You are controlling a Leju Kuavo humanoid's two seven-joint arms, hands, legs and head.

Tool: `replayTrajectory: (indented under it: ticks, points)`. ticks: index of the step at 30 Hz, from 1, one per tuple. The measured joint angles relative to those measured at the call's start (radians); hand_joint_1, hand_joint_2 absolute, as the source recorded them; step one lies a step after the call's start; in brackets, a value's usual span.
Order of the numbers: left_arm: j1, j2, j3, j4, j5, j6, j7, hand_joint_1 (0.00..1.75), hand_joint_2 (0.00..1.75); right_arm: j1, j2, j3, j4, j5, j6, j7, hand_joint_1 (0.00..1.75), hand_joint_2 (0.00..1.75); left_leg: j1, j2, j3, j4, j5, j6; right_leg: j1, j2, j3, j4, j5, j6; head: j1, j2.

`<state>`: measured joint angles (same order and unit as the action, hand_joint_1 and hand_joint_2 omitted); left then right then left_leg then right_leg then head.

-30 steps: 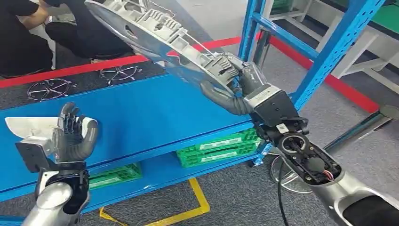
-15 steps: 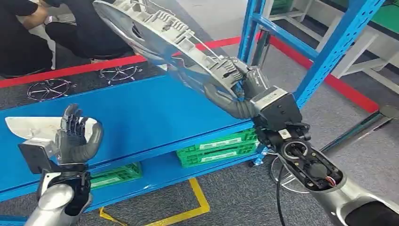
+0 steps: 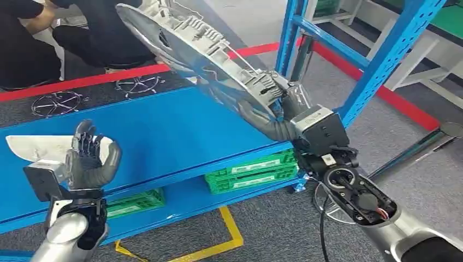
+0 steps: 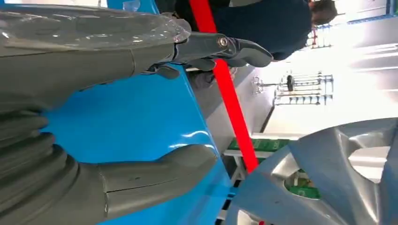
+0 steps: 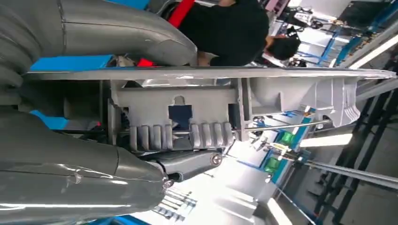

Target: Take the parts from the cabinet and place them on the table.

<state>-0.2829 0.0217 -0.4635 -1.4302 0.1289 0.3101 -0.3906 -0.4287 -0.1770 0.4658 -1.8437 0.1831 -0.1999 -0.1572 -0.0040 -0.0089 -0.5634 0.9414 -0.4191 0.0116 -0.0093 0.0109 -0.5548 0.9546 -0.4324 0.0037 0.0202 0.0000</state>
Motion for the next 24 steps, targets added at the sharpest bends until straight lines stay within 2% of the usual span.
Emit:
replayTrajectory:
  ticks: [11,12,13,14,15,16,18,19,20,21,23,24]
  points:
    - [0.0,0.0,0.0,0.0,0.003,0.002,-0.002,0.0,1.75,0.01,0.0,0.015,0.003,-0.003,-0.001,-0.023,1.75,1.75,0.0,0.0,0.0,0.0,0.0,0.0,0.0,0.0,0.0,0.0,0.0,0.0,0.0,0.0]
    - [-0.001,0.0,0.0,0.0,0.004,0.002,-0.002,0.0,1.75,0.01,0.001,0.016,0.003,-0.007,0.0,-0.025,1.75,1.75,-0.008,-0.001,-0.002,0.005,-0.004,0.012,-0.007,-0.001,0.003,-0.01,0.005,0.01,-0.001,0.0]
    - [-0.002,0.0,0.0,-0.001,0.005,0.002,-0.002,0.0,1.75,0.01,0.002,0.016,0.003,-0.011,0.0,-0.026,1.75,1.75,-0.006,0.0,0.005,-0.014,0.003,0.021,-0.004,0.0,0.008,-0.019,0.008,0.015,-0.003,0.0]
    - [-0.002,-0.001,0.0,-0.003,0.005,0.003,-0.002,0.0,1.75,0.012,0.003,0.016,0.002,-0.014,0.001,-0.027,1.75,1.75,0.014,0.004,0.026,-0.047,0.018,0.02,-0.002,0.0,0.0,-0.019,0.002,0.012,-0.007,0.0]
    - [-0.004,-0.001,0.0,-0.003,0.005,0.003,-0.004,0.0,1.75,0.013,0.003,0.016,0.002,-0.019,0.002,-0.027,1.75,1.75,0.013,0.005,0.039,-0.063,0.022,0.023,0.004,-0.001,-0.007,0.01,-0.017,0.015,-0.003,0.0]
    - [-0.006,-0.001,0.0,-0.003,0.006,0.003,-0.004,0.0,1.75,0.013,0.003,0.018,0.002,-0.021,0.002,-0.029,1.75,1.75,0.015,0.007,0.042,-0.065,0.022,0.024,-0.001,-0.001,-0.041,0.085,-0.055,0.02,0.005,0.0]
    - [-0.002,-0.002,0.0,-0.003,0.007,0.003,-0.004,0.0,1.75,0.018,0.003,0.021,0.002,-0.021,0.002,-0.032,1.75,1.75,0.018,0.009,0.044,-0.064,0.018,0.021,-0.012,-0.003,-0.127,0.255,-0.117,0.032,0.018,0.0]
    - [-0.001,-0.002,0.0,-0.002,0.008,0.003,-0.004,0.0,1.75,0.022,0.003,0.021,0.003,-0.021,0.003,-0.032,1.75,1.75,0.021,0.009,0.044,-0.063,0.016,0.017,-0.017,-0.003,-0.155,0.3,-0.122,0.038,0.017,0.0]
    - [-0.001,-0.003,0.0,-0.002,0.008,0.003,-0.003,0.0,1.75,0.026,0.003,0.022,0.003,-0.021,0.003,-0.031,1.75,1.75,0.026,0.008,0.046,-0.059,0.012,0.011,-0.022,-0.004,-0.158,0.294,-0.103,0.045,0.018,0.0]
    - [-0.001,-0.003,0.0,-0.002,0.008,0.003,-0.004,0.0,1.75,0.028,0.003,0.023,0.005,-0.021,0.003,-0.031,1.75,1.75,0.032,0.008,0.047,-0.053,0.006,0.003,-0.029,-0.007,-0.139,0.243,-0.062,0.054,0.02,0.0]
    - [-0.001,-0.003,0.0,-0.002,0.009,0.003,-0.003,0.0,1.75,0.027,0.003,0.027,0.005,-0.021,0.005,-0.031,1.75,1.75,0.047,0.008,0.05,-0.024,-0.02,-0.019,-0.046,-0.023,-0.052,0.051,0.047,0.074,0.029,0.0]
    - [-0.001,-0.003,0.0,-0.002,0.01,0.003,-0.004,0.0,1.75,0.028,0.003,0.029,0.007,-0.021,0.006,-0.032,1.75,1.75,0.044,0.007,0.045,-0.014,-0.03,-0.032,-0.035,-0.033,-0.044,0.039,0.013,0.088,0.038,0.0]
